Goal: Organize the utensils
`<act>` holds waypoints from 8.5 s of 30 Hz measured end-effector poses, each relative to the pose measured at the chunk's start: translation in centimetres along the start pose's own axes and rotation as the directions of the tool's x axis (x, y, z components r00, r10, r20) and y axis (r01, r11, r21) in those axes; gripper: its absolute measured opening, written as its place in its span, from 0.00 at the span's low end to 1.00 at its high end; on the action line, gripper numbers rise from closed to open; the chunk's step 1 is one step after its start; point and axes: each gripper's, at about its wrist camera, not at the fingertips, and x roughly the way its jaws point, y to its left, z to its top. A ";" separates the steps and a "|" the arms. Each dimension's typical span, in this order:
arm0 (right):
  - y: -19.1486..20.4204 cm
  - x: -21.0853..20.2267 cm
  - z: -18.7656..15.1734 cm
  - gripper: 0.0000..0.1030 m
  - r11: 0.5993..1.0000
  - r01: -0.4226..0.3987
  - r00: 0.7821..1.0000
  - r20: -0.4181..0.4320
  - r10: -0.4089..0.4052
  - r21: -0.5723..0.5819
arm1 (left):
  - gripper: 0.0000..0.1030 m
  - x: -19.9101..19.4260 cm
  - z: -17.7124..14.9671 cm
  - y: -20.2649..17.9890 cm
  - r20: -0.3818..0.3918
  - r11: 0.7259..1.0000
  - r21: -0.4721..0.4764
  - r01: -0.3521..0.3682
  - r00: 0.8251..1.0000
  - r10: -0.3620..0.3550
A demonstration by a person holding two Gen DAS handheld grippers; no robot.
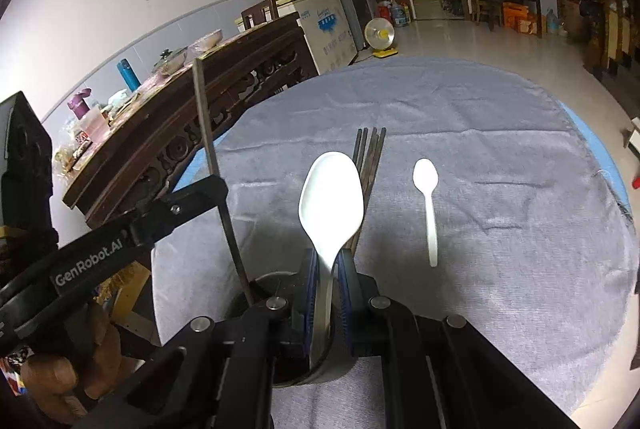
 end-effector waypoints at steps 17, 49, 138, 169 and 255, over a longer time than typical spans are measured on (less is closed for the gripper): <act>0.5 0.0 -1.8 0.12 0.999 0.015 1.000 -0.023 -0.015 -0.037 | 0.05 -0.7 -2.8 -0.1 -0.055 0.999 0.032 0.003 0.999 -0.001; -6.3 -2.8 -3.6 0.30 0.989 0.055 0.997 -0.056 -0.047 0.137 | 0.58 -4.8 -0.9 6.4 -0.020 0.985 -0.154 -0.079 0.997 0.077; -13.1 19.9 8.2 0.32 0.976 0.174 0.702 -0.679 -0.214 -0.128 | 0.07 26.6 9.2 6.3 -0.728 0.943 0.239 -0.231 0.600 0.332; -14.1 5.3 6.6 0.31 0.954 0.081 0.960 -0.279 0.003 0.288 | 0.05 4.5 6.5 10.2 -0.369 0.979 -0.120 -0.166 0.923 0.112; 0.0 -1.6 -0.2 0.32 1.000 0.022 0.989 0.145 -0.022 0.001 | 0.05 -3.9 -1.9 -0.9 0.113 0.999 0.018 -0.042 0.993 0.040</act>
